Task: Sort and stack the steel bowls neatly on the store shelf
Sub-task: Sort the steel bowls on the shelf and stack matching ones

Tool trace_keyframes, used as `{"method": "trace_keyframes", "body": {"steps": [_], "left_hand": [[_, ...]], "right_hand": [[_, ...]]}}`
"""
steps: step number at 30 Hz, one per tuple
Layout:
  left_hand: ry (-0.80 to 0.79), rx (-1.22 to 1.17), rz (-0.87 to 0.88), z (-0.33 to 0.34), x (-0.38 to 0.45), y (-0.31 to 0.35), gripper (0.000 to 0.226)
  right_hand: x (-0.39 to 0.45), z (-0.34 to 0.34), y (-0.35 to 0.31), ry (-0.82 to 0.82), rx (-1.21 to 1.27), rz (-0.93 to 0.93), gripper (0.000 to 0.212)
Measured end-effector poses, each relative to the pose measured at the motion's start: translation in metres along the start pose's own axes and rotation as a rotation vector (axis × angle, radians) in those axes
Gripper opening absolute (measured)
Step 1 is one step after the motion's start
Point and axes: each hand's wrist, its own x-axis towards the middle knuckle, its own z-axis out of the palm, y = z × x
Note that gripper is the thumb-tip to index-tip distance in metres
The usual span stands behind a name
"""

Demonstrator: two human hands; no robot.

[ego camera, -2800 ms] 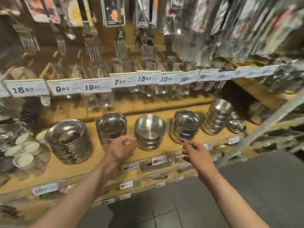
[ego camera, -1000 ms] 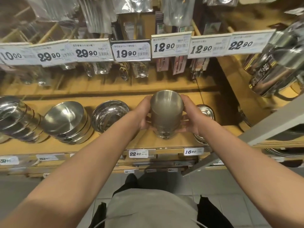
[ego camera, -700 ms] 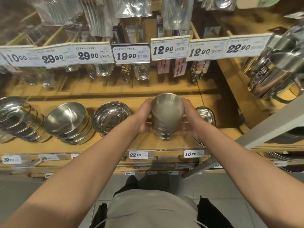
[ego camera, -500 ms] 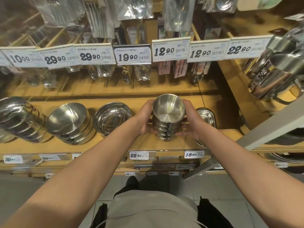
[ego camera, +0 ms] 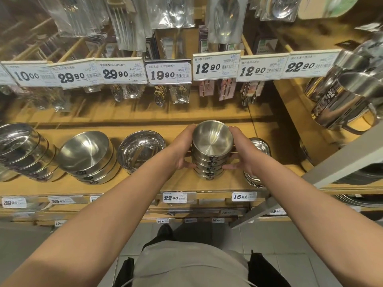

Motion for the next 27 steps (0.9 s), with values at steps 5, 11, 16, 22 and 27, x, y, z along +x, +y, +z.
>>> {"method": "trace_keyframes", "body": {"steps": [5, 11, 16, 22, 27], "left_hand": [[-0.010, 0.014, -0.002, 0.000, 0.001, 0.004, 0.038], [-0.019, 0.009, -0.023, -0.004, 0.005, 0.004, 0.037], [-0.028, 0.012, -0.023, -0.005, 0.006, 0.005, 0.037], [-0.006, 0.038, 0.010, -0.007, 0.003, 0.005, 0.036], [0.032, 0.088, 0.070, -0.006, 0.000, 0.006, 0.029]], "right_hand": [[-0.001, 0.002, -0.004, 0.006, -0.038, -0.019, 0.052], [-0.003, 0.004, -0.009, 0.009, -0.065, -0.018, 0.048], [-0.003, 0.004, -0.010, 0.006, -0.073, -0.015, 0.046], [-0.001, 0.000, -0.010, 0.047, -0.063, 0.004, 0.035], [0.003, -0.003, -0.011, 0.093, -0.091, -0.039, 0.038]]}}
